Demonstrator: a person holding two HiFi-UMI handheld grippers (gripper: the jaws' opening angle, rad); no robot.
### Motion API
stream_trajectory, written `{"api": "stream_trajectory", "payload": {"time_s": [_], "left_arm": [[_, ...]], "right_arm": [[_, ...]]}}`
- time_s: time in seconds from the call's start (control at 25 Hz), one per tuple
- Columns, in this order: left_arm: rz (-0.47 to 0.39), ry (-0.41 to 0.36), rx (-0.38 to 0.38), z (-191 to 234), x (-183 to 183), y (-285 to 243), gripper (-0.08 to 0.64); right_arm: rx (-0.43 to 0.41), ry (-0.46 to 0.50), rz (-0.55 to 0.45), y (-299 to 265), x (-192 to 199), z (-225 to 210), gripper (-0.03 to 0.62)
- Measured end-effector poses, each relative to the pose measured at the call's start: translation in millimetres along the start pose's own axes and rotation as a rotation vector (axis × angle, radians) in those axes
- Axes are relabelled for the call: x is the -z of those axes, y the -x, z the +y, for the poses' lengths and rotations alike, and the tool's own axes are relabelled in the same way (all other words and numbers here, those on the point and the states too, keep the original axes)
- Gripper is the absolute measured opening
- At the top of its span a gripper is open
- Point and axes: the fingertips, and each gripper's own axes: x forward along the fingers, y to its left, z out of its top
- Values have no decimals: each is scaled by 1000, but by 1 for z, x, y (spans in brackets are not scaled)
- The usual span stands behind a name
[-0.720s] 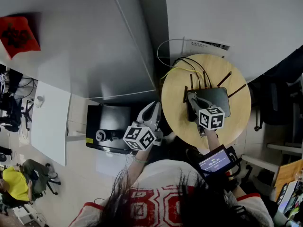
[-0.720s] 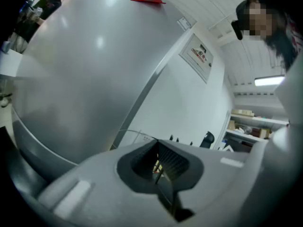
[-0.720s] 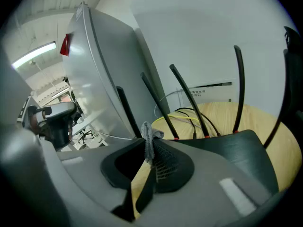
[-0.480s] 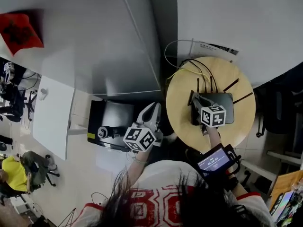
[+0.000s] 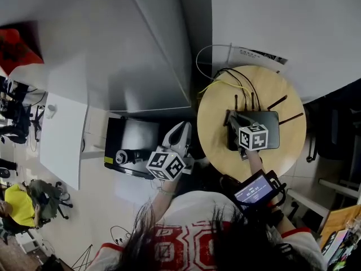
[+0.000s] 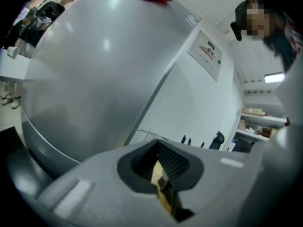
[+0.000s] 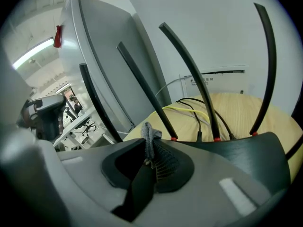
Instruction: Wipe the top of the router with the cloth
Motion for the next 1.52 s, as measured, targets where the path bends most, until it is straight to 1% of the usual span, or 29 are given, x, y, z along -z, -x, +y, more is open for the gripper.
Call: {"api": "stream_trajectory", "payload": {"time_s": [0.12, 0.32, 0.48, 0.8, 1.0, 1.12, 1.2, 1.36, 1.52], "left_arm": [[10, 5, 11, -4, 3, -6, 0], [31, 8, 32, -10, 8, -13, 0], [35, 7, 32, -12, 10, -16, 0], [41, 4, 34, -17, 12, -15, 0], [38, 1, 30, -16, 11, -11, 0], [33, 1, 24, -13, 10, -9, 0], [29, 3, 22, -13, 9, -8, 0], [24, 4, 30, -15, 9, -5, 0], [29, 2, 48, -19, 12, -3, 0]], "right_arm": [[20, -13, -13, 7, -1, -13, 43], [93, -50, -38, 28, 2, -50, 43], [162, -88, -58, 48, 1, -85, 43], [336, -205, -134, 97, 3, -158, 43], [395, -249, -149, 112, 11, -182, 43], [392, -245, -157, 111, 8, -176, 43], [367, -220, -163, 107, 1, -158, 43], [237, -160, -161, 83, -4, -94, 43], [102, -101, -113, 52, 5, -27, 43]]}}
